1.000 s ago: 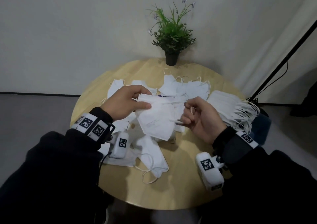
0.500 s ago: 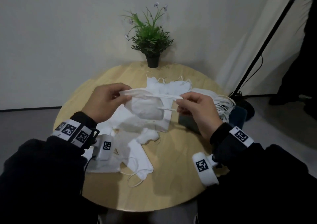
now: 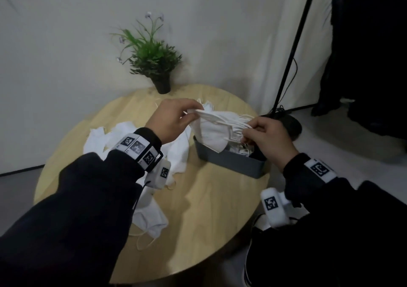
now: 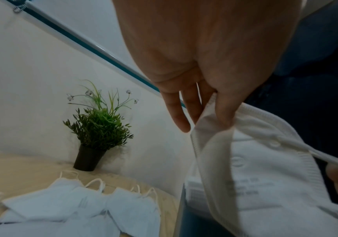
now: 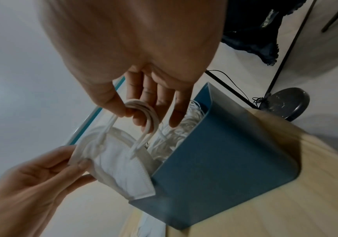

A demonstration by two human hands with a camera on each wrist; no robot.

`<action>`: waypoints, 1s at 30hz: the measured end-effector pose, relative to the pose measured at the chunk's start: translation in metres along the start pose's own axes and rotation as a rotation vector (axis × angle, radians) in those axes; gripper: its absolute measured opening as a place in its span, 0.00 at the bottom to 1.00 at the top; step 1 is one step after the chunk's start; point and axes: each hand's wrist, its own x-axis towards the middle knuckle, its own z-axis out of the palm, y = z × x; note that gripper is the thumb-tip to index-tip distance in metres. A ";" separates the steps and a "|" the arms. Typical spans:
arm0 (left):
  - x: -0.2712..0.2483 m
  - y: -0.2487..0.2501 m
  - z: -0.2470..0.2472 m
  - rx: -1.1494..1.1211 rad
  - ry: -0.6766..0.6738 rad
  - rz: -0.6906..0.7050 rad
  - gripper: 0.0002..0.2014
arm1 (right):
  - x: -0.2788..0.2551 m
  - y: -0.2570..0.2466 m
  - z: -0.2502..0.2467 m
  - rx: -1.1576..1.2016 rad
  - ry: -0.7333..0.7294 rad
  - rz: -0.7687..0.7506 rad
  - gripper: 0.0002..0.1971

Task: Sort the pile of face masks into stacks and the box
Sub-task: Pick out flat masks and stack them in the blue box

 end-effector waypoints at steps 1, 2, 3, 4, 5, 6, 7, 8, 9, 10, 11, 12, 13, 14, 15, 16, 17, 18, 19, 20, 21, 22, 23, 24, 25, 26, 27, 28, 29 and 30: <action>0.002 -0.001 0.003 0.004 0.014 -0.010 0.09 | 0.002 0.002 0.001 -0.006 0.018 0.005 0.05; 0.004 -0.002 0.006 -0.001 0.037 -0.019 0.09 | 0.004 0.002 0.002 0.004 0.038 0.009 0.04; 0.005 -0.001 0.009 -0.016 0.069 -0.026 0.10 | 0.005 0.002 0.002 0.022 0.058 0.011 0.03; 0.006 -0.001 0.011 -0.031 0.105 -0.029 0.09 | 0.006 0.001 0.002 0.049 0.075 0.011 0.03; 0.005 -0.002 0.012 -0.044 0.144 -0.033 0.09 | 0.007 -0.001 0.003 0.077 0.082 0.011 0.03; 0.006 -0.001 0.014 -0.049 0.173 -0.034 0.09 | 0.007 -0.002 0.003 0.108 0.088 0.010 0.03; 0.006 -0.001 0.016 -0.052 0.196 -0.036 0.09 | 0.007 -0.002 0.003 0.127 0.096 0.007 0.04; 0.006 -0.001 0.018 -0.055 0.216 -0.037 0.09 | 0.007 -0.001 0.003 0.135 0.102 0.003 0.05; 0.005 -0.001 0.019 -0.059 0.234 -0.039 0.09 | 0.008 0.000 0.003 0.135 0.106 0.003 0.06; 0.004 -0.001 0.022 -0.059 0.247 -0.040 0.09 | 0.009 0.001 0.003 0.130 0.110 0.006 0.06; 0.002 -0.001 0.024 -0.054 0.253 -0.037 0.08 | 0.009 0.002 0.002 0.121 0.116 0.008 0.06; -0.001 -0.001 0.027 -0.042 0.255 -0.032 0.08 | 0.010 0.003 0.001 0.113 0.123 0.011 0.05; -0.003 -0.001 0.029 -0.027 0.260 -0.029 0.08 | 0.011 0.003 0.001 0.107 0.130 0.013 0.05; -0.005 -0.001 0.031 -0.015 0.271 -0.028 0.08 | 0.011 0.004 0.000 0.105 0.135 0.013 0.04; -0.007 -0.001 0.032 -0.010 0.285 -0.031 0.08 | 0.011 0.004 0.000 0.102 0.139 0.013 0.03; -0.008 -0.001 0.033 -0.013 0.292 -0.039 0.08 | 0.011 0.003 0.001 0.097 0.145 0.012 0.02; -0.009 -0.002 0.033 -0.023 0.278 -0.056 0.09 | 0.011 0.004 0.001 0.086 0.151 0.011 0.01; -0.011 -0.003 0.034 -0.027 0.229 -0.079 0.09 | 0.011 0.004 0.001 0.068 0.148 0.011 0.01; -0.013 -0.004 0.036 -0.015 0.148 -0.101 0.09 | 0.011 0.004 0.000 0.042 0.127 0.016 0.02; -0.017 -0.005 0.038 0.009 0.052 -0.116 0.09 | 0.010 0.004 0.000 -0.001 0.088 0.029 0.02; -0.020 -0.006 0.041 0.031 -0.036 -0.127 0.09 | 0.009 0.005 0.000 -0.065 0.040 0.045 0.03; -0.023 -0.008 0.042 0.045 -0.098 -0.131 0.09 | 0.007 0.006 0.000 -0.144 0.003 0.057 0.03; -0.024 -0.008 0.043 0.059 -0.131 -0.133 0.10 | 0.006 0.007 0.000 -0.214 -0.018 0.060 0.03; -0.023 -0.007 0.043 0.080 -0.143 -0.124 0.11 | 0.004 0.007 0.000 -0.264 -0.028 0.059 0.04; -0.022 -0.006 0.043 0.106 -0.146 -0.108 0.13 | 0.004 0.007 -0.001 -0.297 -0.031 0.059 0.06; -0.020 -0.004 0.044 0.131 -0.152 -0.090 0.15 | 0.003 0.007 -0.002 -0.327 -0.029 0.058 0.07; -0.018 -0.001 0.045 0.152 -0.169 -0.074 0.15 | 0.004 0.006 -0.003 -0.358 -0.024 0.055 0.08; -0.016 0.002 0.047 0.183 -0.206 -0.054 0.16 | 0.004 0.005 -0.004 -0.380 -0.021 0.050 0.10; -0.016 0.004 0.049 0.224 -0.255 -0.029 0.17 | 0.004 0.005 -0.005 -0.390 -0.019 0.046 0.11; -0.017 0.004 0.052 0.266 -0.300 -0.005 0.17 | 0.003 0.005 -0.005 -0.389 -0.021 0.041 0.12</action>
